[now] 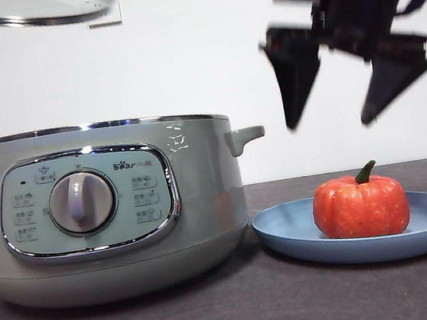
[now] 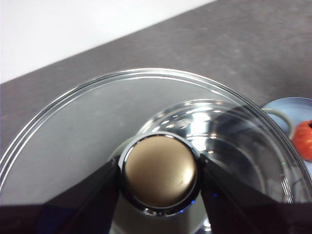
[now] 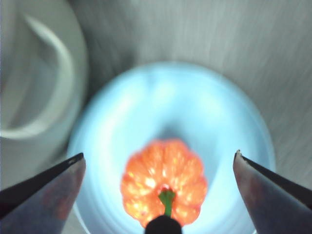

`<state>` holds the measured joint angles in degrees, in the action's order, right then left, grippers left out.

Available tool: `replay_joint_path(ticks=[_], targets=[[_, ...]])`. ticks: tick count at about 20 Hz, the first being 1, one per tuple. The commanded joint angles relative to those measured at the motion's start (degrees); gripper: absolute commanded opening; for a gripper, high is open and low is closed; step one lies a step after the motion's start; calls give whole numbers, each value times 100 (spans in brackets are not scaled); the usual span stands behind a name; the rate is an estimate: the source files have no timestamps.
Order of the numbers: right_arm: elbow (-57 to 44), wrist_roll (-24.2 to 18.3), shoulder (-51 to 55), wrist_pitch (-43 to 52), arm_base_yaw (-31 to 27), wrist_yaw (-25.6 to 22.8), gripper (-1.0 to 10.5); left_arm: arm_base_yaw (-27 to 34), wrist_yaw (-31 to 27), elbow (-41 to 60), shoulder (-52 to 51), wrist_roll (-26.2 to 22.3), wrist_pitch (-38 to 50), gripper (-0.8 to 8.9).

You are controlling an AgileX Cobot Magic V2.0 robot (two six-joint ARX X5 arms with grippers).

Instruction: Take the pumpkin out from the steamer,put the pumpkin in the blue plate,close the lid

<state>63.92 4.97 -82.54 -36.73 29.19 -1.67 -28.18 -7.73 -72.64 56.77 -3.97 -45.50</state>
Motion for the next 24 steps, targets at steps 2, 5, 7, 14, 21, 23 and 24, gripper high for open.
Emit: replay_joint_path(ticks=[2, 5, 7, 14, 21, 23, 24], targets=[[-37, 48, 645, 271, 0, -20, 503, 0, 358, -85, 343, -57, 468, -9], [-37, 48, 1180, 367, -37, -22, 501, 0, 579, -85, 750, -50, 527, -9], [-37, 48, 1456, 372, -107, -31, 501, -4, 785, -85, 1014, -50, 551, -9], [-37, 48, 1902, 319, -337, -37, 501, -11, 1134, -85, 1749, -48, 820, -9], [-37, 48, 1919, 260, -337, -37, 500, -37, 1255, -85, 2321, -52, 890, -9], [-37, 48, 1919, 256, -337, -37, 500, -37, 1255, -85, 2461, -52, 914, -9], [-37, 46, 1919, 254, -337, -37, 500, -37, 1255, -85, 2509, -52, 907, -9]])
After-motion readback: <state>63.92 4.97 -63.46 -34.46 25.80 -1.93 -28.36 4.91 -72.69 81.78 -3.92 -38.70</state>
